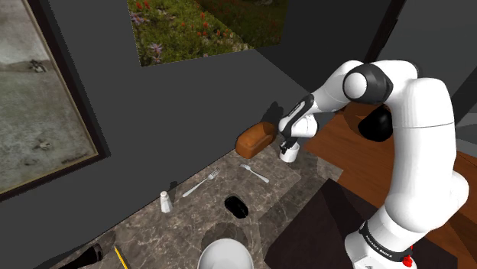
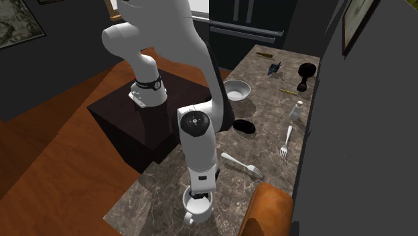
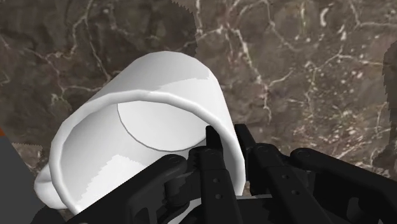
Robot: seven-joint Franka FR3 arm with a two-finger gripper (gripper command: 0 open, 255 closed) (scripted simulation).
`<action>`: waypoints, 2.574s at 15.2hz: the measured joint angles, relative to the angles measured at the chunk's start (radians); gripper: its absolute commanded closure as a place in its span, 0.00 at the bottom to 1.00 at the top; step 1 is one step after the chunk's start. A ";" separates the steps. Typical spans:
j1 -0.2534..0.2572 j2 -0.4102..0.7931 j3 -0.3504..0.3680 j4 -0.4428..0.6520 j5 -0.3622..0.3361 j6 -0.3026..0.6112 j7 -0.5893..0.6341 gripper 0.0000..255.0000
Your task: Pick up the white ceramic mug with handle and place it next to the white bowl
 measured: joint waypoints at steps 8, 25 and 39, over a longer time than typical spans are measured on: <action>0.037 -0.104 -0.045 -0.033 -0.038 -0.073 0.033 1.00; 0.094 -0.298 -0.120 -0.043 -0.144 -0.252 0.114 1.00; 0.294 -0.457 -0.073 -0.220 -0.282 -0.220 0.459 1.00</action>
